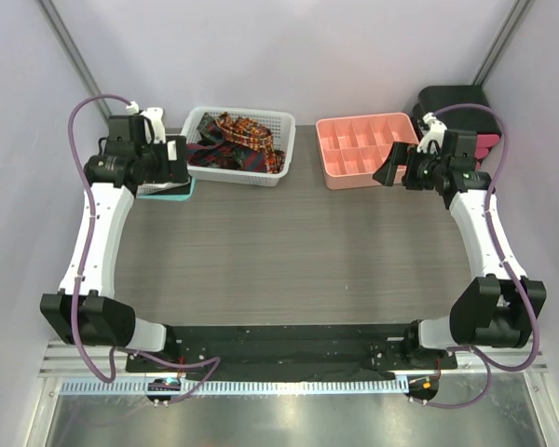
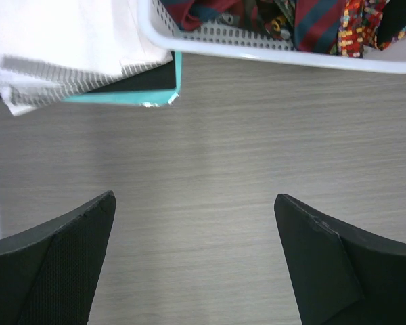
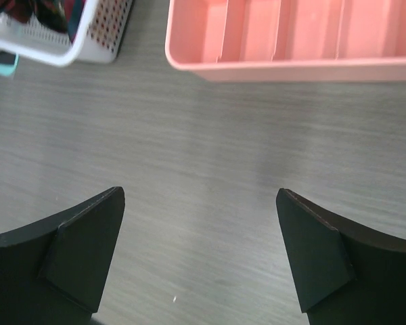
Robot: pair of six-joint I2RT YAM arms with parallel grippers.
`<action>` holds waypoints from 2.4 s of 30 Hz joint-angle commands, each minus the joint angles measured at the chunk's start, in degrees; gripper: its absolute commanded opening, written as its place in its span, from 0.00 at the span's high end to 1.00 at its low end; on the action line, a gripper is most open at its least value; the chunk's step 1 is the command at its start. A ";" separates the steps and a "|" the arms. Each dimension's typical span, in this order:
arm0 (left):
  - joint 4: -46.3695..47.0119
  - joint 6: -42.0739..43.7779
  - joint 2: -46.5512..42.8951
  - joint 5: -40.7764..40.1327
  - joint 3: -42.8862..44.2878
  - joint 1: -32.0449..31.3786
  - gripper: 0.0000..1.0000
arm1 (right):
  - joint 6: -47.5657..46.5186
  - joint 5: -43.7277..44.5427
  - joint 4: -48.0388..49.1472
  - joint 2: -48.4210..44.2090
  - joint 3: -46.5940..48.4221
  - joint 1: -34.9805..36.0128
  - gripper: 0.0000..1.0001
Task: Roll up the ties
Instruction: Pick up the tie from the bin.
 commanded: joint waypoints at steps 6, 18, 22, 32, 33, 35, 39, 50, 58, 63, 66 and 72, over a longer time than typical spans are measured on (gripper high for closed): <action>9.77 17.78 9.27 7.00 11.44 -1.86 0.00 | 2.71 1.43 12.30 -5.08 -0.29 -0.06 0.00; 13.57 49.90 36.05 26.43 33.87 -5.82 0.00 | 3.15 -9.48 14.85 -1.22 -1.61 -0.06 0.00; 10.14 56.72 44.24 27.92 40.90 -6.88 0.02 | 2.89 -10.26 14.68 -0.34 -1.61 -0.41 0.00; 13.47 59.88 53.57 30.39 43.46 -8.02 0.03 | 3.07 -10.62 13.71 2.12 -0.99 -1.73 0.00; 13.73 60.15 53.93 30.30 43.38 -8.20 0.03 | 3.07 -10.53 13.80 2.47 -0.99 -1.73 0.00; 14.87 60.85 55.34 29.42 43.29 -8.20 0.04 | 3.07 -10.62 13.71 2.65 -0.99 -2.00 0.00; 18.91 60.77 57.01 28.63 42.76 -8.20 0.06 | 3.15 -10.80 13.45 3.18 -0.99 -2.17 0.00; 25.33 62.78 61.85 25.82 43.82 -9.17 0.06 | 2.80 -10.53 13.36 3.62 -1.61 -2.61 0.00; 28.59 62.34 59.74 26.17 41.27 -9.43 0.59 | 2.98 -10.53 13.09 3.97 -1.17 -2.79 0.00; 28.85 61.56 55.00 27.13 39.07 -9.43 0.99 | 3.41 -11.06 13.18 4.41 -0.82 -2.79 0.00; 29.82 60.33 50.87 27.84 36.96 -9.34 1.00 | 3.59 -11.50 13.09 4.85 -0.20 -2.79 0.00; 32.81 54.27 43.49 28.19 36.34 -9.43 1.00 | 3.77 -12.29 13.09 5.11 1.20 -2.79 0.00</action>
